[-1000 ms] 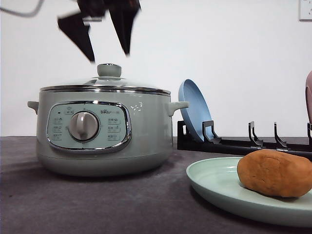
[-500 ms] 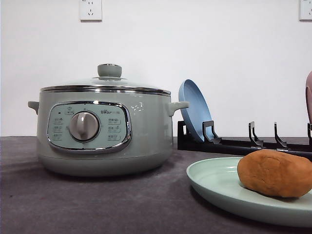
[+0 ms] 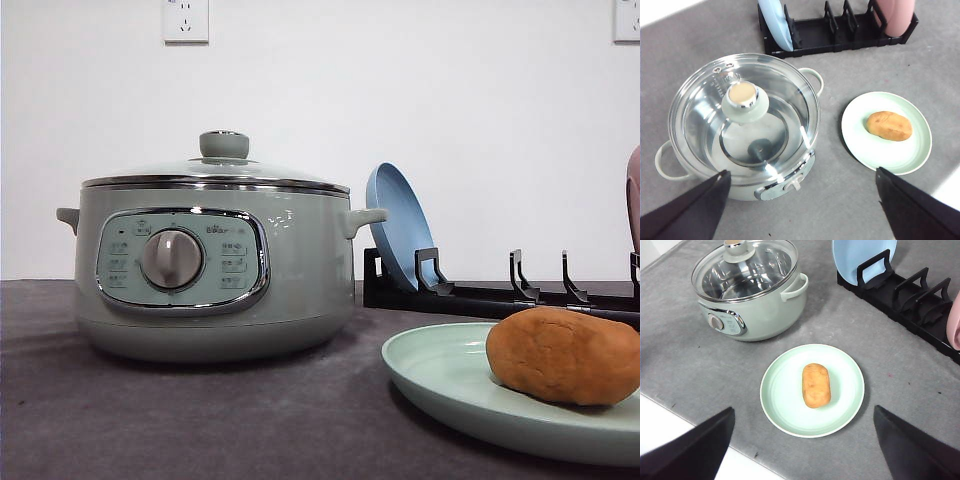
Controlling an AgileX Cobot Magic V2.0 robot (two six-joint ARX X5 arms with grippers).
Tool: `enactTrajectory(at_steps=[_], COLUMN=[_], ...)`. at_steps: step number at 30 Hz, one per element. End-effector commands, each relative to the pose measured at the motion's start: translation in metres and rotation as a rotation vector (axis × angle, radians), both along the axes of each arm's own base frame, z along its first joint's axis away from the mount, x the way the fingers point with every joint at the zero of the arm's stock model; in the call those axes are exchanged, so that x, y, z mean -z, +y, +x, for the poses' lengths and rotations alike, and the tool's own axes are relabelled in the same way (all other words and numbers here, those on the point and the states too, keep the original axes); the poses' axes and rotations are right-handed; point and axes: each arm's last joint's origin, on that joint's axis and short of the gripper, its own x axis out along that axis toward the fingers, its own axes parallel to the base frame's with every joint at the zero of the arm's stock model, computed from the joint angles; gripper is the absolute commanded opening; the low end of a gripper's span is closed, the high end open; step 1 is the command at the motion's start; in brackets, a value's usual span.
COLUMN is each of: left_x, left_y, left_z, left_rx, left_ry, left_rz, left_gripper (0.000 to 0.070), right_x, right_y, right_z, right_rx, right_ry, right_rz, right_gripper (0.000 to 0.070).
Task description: Transfer potato from steamer to green plate
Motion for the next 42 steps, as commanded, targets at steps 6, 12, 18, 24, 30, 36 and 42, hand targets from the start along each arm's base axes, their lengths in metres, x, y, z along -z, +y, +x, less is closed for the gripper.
enactTrajectory(at_steps=[6,12,18,24,30,36,42], left_x=[0.055,0.088,0.088,0.086,0.087,0.087,0.087], left_y=[0.024,0.035,0.037,0.037,0.037,0.037,0.037], left_z=[-0.041,-0.059,-0.062,-0.061,-0.061,-0.061,-0.061], left_rx=[0.009,-0.006,-0.006,-0.005,-0.005,-0.006,-0.006], left_ry=[-0.081,-0.073,-0.077,-0.096,-0.084,-0.08,-0.081], left_rz=[-0.17,-0.192,-0.195,-0.208,-0.199,-0.198,-0.198], left_gripper=[0.0595,0.0595,0.0595,0.0595,0.0026,0.0,0.0], right_x=[-0.004,-0.004,-0.004,-0.004,-0.004,-0.005,-0.005], right_y=[-0.001,-0.001,-0.001,-0.001,-0.001,-0.001,-0.001], right_z=[-0.002,-0.002,-0.002,-0.002,-0.002,-0.001,-0.001], right_rx=[-0.001,-0.002,-0.001,-0.001,-0.006,-0.005,-0.005], right_ry=[-0.014,-0.015,-0.015,-0.016,-0.02,-0.024,-0.024], right_rz=[0.018,0.018,0.018,0.019,0.012,0.016,0.016], right_gripper=[0.056,0.056,0.056,0.056,0.0114,0.0,0.0])
